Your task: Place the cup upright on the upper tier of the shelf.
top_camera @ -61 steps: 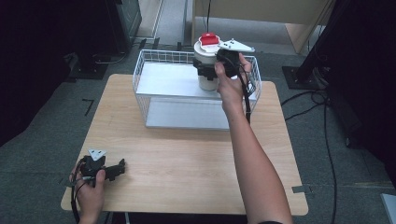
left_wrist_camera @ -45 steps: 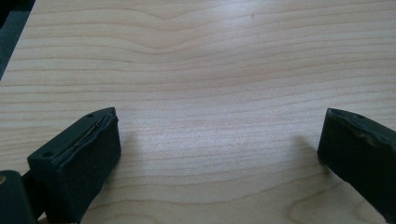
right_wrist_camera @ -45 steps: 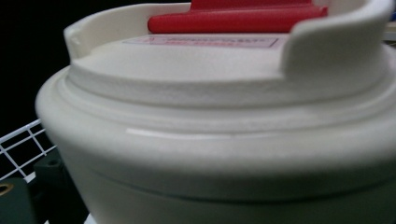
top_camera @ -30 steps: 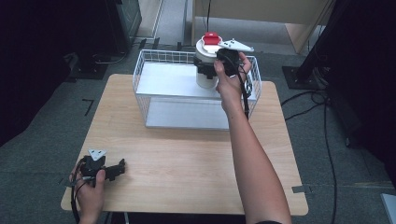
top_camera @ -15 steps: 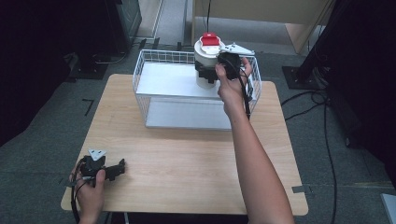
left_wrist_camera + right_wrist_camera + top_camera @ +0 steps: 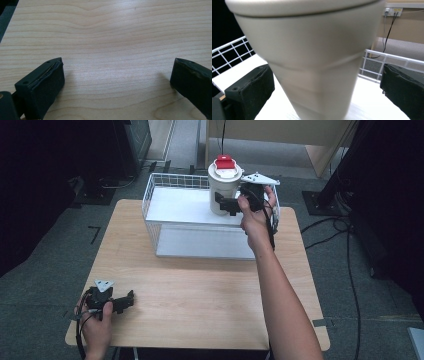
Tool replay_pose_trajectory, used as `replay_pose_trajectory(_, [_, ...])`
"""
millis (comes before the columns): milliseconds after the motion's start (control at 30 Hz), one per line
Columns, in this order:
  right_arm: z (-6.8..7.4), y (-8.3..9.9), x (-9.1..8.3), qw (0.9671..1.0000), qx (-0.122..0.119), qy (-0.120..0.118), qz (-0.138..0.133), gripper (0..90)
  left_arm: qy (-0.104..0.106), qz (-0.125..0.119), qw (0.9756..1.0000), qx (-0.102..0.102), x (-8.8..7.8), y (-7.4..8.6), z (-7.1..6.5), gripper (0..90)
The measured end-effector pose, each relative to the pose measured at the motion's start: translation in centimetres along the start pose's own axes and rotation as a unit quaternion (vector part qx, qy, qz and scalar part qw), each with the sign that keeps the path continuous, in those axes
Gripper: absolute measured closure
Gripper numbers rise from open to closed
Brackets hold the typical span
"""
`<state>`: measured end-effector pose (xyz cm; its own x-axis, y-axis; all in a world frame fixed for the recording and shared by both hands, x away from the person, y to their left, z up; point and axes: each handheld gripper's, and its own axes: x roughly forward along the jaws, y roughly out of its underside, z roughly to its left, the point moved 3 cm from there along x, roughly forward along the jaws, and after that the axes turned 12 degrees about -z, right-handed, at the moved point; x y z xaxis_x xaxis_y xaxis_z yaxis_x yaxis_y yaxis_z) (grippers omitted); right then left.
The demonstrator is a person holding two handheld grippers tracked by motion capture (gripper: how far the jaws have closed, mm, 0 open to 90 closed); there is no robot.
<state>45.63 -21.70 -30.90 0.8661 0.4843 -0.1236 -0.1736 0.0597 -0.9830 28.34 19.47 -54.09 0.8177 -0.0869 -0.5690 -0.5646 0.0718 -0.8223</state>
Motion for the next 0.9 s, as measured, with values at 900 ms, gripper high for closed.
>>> replay_pose_trajectory(900, [-0.1, 2.3, -7.5, 0.9995, -0.007, 0.000, -0.032, 0.0, 0.000, 0.000, 1.0000, 0.000, 0.0, 0.0, 0.0, 0.0])
